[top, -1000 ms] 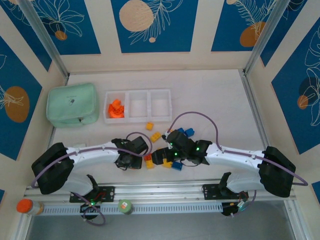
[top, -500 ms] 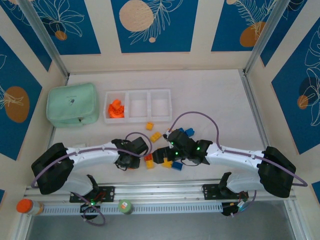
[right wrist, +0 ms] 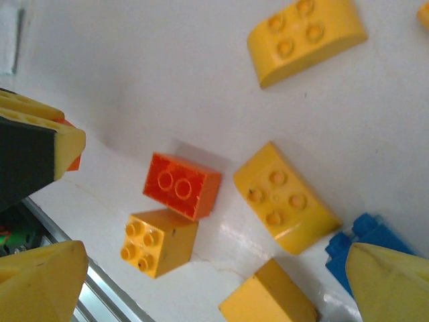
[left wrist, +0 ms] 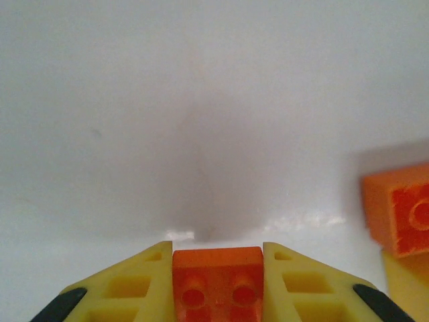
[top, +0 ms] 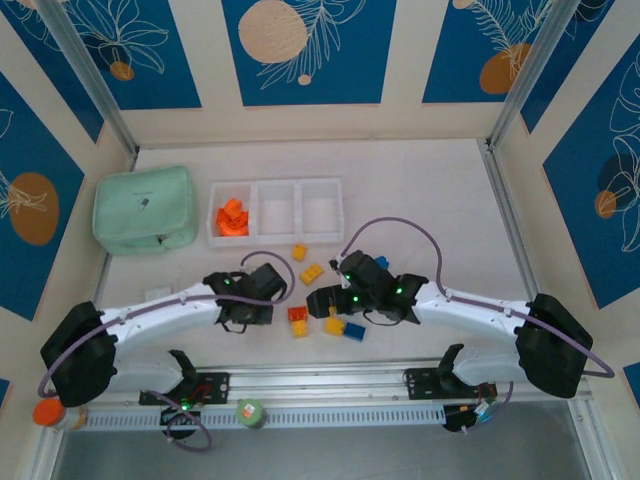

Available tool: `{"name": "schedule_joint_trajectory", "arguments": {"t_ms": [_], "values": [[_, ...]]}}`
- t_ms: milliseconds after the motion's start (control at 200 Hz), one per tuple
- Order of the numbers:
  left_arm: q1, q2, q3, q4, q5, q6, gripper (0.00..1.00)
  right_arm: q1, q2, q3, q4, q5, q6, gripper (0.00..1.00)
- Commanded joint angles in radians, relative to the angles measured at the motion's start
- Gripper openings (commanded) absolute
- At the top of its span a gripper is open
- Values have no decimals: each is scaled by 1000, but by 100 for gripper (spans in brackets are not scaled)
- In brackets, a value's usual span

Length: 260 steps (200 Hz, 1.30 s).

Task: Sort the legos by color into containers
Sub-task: Place the lego in the container.

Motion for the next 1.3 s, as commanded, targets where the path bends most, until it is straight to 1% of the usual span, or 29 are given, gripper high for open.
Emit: {"name": "schedule_joint_trajectory", "arguments": {"t_ms": [0, 70, 145, 240, 300, 390, 485, 570, 685, 810, 840, 880, 905, 1130, 1205, 1295], "values": [[87, -35, 90, -54, -50, 94, 28, -30, -14, 58, 15, -36, -39, 99], [156, -38, 146, -40, -65, 149, 28, -56, -3, 78, 33, -56, -48, 99], [248, -16, 199, 0, -52, 215, 28, -84, 14, 104, 42, -75, -56, 99], [373, 64, 271, 47, -8, 278, 28, -108, 39, 138, 47, -90, -72, 99], [436, 131, 332, 67, 8, 309, 27, -119, 52, 156, 46, -98, -81, 99], [503, 236, 429, 97, 19, 354, 27, -130, 70, 175, 47, -106, -87, 99], [565, 352, 530, 111, 61, 368, 27, -136, 89, 177, 59, -109, -86, 99], [610, 445, 590, 159, 69, 380, 28, -147, 112, 176, 76, -121, -80, 99], [676, 573, 714, 142, 83, 375, 28, -159, 134, 190, 73, -131, -81, 99], [702, 655, 797, 144, 119, 395, 33, -165, 134, 193, 77, -131, -82, 99], [703, 663, 805, 144, 118, 401, 37, -166, 134, 193, 75, -131, -83, 99], [704, 665, 811, 143, 123, 408, 44, -168, 133, 192, 71, -131, -85, 99], [705, 664, 811, 142, 125, 413, 46, -169, 131, 194, 69, -131, -86, 99], [704, 584, 753, 134, 152, 418, 53, -177, 111, 187, 45, -137, -90, 99], [701, 548, 728, 115, 194, 403, 53, -176, 96, 182, 35, -142, -92, 99], [690, 473, 644, 149, 259, 386, 55, -177, 78, 172, 11, -142, -96, 99]]}}
